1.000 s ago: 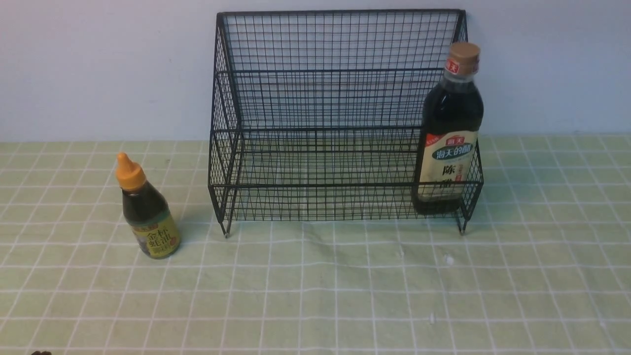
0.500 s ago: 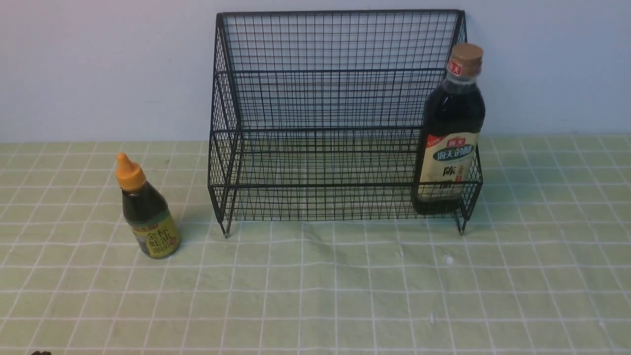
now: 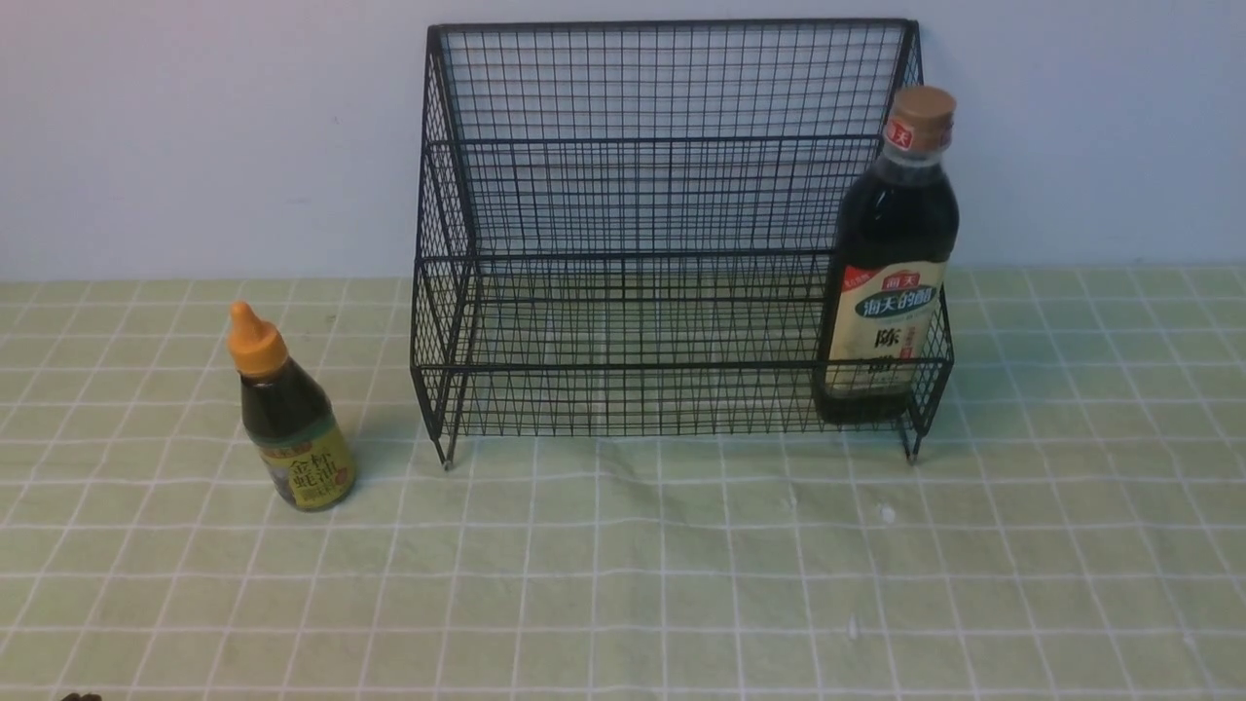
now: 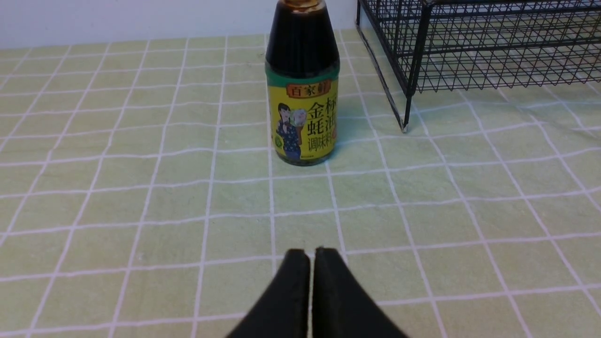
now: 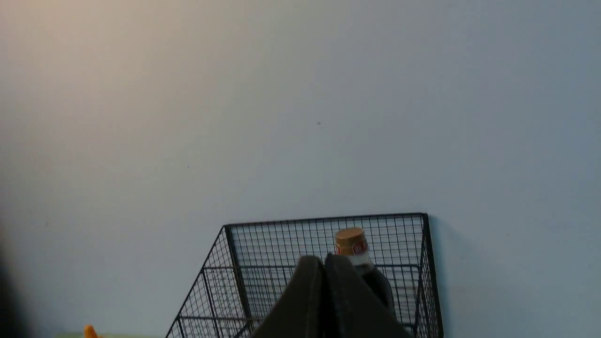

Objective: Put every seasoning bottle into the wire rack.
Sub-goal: Use the left arm to grab the condiment bottle closest to it

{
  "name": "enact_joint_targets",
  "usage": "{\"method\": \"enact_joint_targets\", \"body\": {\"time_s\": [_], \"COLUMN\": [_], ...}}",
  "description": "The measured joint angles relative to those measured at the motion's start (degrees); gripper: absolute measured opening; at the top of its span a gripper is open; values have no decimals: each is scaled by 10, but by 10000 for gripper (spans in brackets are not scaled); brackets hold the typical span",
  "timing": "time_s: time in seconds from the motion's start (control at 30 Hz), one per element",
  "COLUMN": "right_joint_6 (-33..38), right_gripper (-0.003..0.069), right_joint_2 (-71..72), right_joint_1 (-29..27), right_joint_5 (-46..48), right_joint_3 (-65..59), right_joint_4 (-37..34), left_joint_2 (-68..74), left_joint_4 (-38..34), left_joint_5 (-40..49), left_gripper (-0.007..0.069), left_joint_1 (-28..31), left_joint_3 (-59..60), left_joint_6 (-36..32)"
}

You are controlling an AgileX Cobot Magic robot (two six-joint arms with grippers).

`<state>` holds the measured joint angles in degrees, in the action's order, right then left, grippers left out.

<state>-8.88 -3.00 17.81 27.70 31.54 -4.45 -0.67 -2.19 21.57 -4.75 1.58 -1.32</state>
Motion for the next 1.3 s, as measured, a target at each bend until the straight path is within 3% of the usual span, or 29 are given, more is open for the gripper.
{"method": "enact_joint_targets", "body": {"time_s": [0.27,0.6,1.3], "right_joint_6": [73,79,77], "right_gripper": [-13,-13,-13], "right_joint_2": [1,28,37], "right_joint_1": [-2,-173,-178], "right_joint_5": [-9,-12,-54], "right_joint_3": [-93,-280,-325], "right_joint_4": [34,45,45], "left_joint_2": [0,0,0], "left_joint_4": [0,0,0], "left_joint_5": [0,0,1], "left_gripper": [-7,-7,-7], "left_joint_1": [0,0,0], "left_joint_3": [0,0,0], "left_joint_6": [0,0,0]}}
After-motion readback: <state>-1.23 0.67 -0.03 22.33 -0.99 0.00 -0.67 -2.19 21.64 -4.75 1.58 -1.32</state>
